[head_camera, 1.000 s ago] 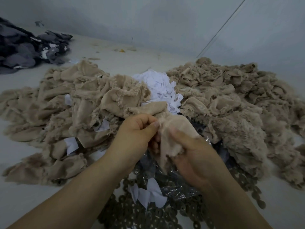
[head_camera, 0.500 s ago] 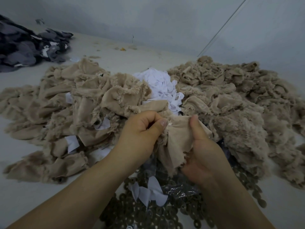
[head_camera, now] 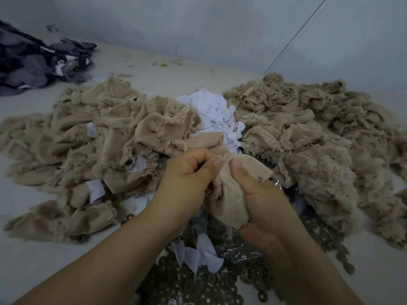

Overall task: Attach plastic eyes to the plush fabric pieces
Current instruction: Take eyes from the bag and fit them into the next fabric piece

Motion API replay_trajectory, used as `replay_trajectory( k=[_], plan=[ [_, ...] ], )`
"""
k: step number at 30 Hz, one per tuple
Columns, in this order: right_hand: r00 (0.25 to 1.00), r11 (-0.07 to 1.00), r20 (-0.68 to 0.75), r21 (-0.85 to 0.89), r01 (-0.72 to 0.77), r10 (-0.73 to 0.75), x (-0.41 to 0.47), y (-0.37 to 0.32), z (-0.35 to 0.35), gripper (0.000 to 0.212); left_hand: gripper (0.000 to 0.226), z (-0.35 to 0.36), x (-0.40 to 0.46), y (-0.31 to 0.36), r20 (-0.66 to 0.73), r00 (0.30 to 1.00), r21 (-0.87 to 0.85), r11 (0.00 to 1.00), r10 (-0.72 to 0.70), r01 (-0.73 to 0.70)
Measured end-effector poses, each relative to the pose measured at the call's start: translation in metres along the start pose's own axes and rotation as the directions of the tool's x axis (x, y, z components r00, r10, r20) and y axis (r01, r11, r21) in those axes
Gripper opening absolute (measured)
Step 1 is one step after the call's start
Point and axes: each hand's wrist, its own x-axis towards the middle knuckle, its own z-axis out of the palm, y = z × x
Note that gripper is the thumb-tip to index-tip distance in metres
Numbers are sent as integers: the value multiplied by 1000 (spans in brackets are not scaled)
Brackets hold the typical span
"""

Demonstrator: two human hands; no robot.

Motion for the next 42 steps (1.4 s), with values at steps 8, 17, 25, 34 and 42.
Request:
replay_trajectory(
  k=[8,17,25,34,42],
  plan=[
    [995,997,69,29,-71,69,-1,-1,3,61,36,2,0,-6,41,996,-142,986,-83,88],
    [971,971,53,55,-234,231,1,-2,1,46,34,4,-1,-9,11,996,-168,982,-84,84],
    [976,978,84,40,-206,202,1,-1,2,50,35,3,-3,-6,-2,999,-184,982,-35,34],
    [980,980,86,67,-188,182,4,3,-1,41,26,0,-4,-10,23,999,-233,972,-27,31],
    [992,998,107,-17,-66,68,2,3,-5,54,16,-7,-8,-11,-19,997,44,996,77,-76]
  ],
)
